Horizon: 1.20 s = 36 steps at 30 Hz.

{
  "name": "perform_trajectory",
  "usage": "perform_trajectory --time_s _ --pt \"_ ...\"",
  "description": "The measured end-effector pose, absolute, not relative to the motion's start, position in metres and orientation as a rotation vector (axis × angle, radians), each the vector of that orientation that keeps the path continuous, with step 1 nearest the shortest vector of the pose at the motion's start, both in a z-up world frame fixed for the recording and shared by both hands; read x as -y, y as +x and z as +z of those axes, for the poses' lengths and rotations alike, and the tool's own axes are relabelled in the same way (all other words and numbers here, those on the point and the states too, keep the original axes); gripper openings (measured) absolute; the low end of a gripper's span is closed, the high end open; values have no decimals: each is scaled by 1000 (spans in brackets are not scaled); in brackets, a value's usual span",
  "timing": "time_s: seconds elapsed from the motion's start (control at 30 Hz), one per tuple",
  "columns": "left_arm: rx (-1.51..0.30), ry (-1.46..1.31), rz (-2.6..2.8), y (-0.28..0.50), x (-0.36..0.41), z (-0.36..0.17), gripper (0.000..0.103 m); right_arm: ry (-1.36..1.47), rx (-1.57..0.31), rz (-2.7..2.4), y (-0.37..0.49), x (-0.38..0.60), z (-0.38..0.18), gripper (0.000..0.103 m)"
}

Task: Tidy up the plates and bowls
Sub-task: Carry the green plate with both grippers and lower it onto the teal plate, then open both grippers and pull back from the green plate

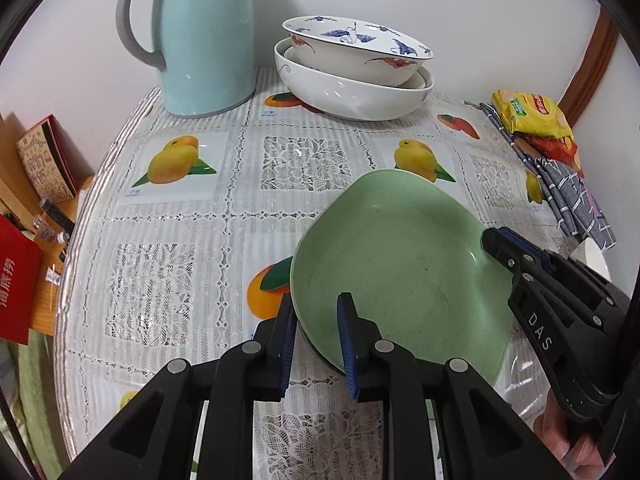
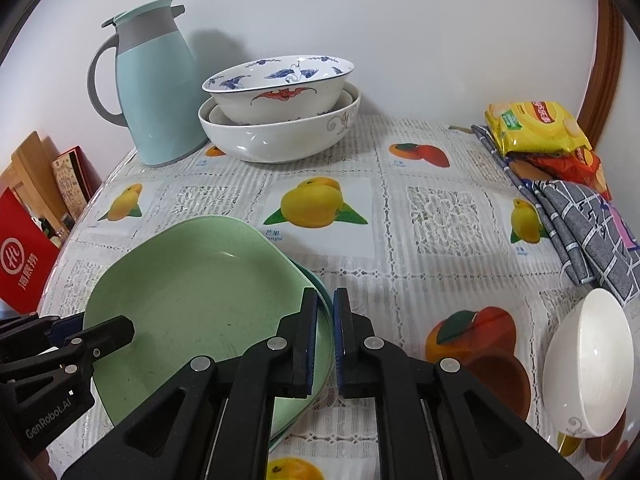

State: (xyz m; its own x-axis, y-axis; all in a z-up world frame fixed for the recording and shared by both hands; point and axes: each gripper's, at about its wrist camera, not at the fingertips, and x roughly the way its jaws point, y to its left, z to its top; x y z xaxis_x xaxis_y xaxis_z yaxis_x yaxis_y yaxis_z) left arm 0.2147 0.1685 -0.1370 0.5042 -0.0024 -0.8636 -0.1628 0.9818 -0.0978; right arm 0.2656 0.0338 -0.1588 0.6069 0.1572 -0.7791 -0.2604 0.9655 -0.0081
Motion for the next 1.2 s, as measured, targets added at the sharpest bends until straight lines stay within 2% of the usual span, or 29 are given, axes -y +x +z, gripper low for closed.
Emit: perform_trajectory --time_s 0.43,0.67,0.7,0.73,0.77,0.9,0.97,1.03,1.13,1.2 --pt "-1053 -104 105 215 -154 -148 25 -51 -880 269 276 -22 -169 12" --pt "-1078 -112 80 212 -153 -155 36 -47 -867 294 270 -20 -169 15" --pt "-1076 -103 85 211 -153 -154 38 -39 -871 296 269 -19 -168 21" --pt "-1073 -91 94 209 -153 -152 40 -30 -877 297 268 -18 -167 34" --pt "-1069 -85 98 207 -153 -150 41 -24 -882 293 266 -16 -166 39" --pt "-1051 -100 103 199 -158 -143 41 -29 -858 288 247 -13 -153 44" --pt "-1043 -121 104 194 -160 -140 41 -43 -840 289 236 -11 -144 50" --pt "-1028 -125 98 188 -158 -136 42 -52 -822 278 226 -7 -137 62" --pt "-1017 -120 100 180 -152 -128 50 -55 -791 247 209 2 -124 69" --pt "-1010 -105 114 175 -147 -123 54 -66 -781 221 198 10 -117 69"
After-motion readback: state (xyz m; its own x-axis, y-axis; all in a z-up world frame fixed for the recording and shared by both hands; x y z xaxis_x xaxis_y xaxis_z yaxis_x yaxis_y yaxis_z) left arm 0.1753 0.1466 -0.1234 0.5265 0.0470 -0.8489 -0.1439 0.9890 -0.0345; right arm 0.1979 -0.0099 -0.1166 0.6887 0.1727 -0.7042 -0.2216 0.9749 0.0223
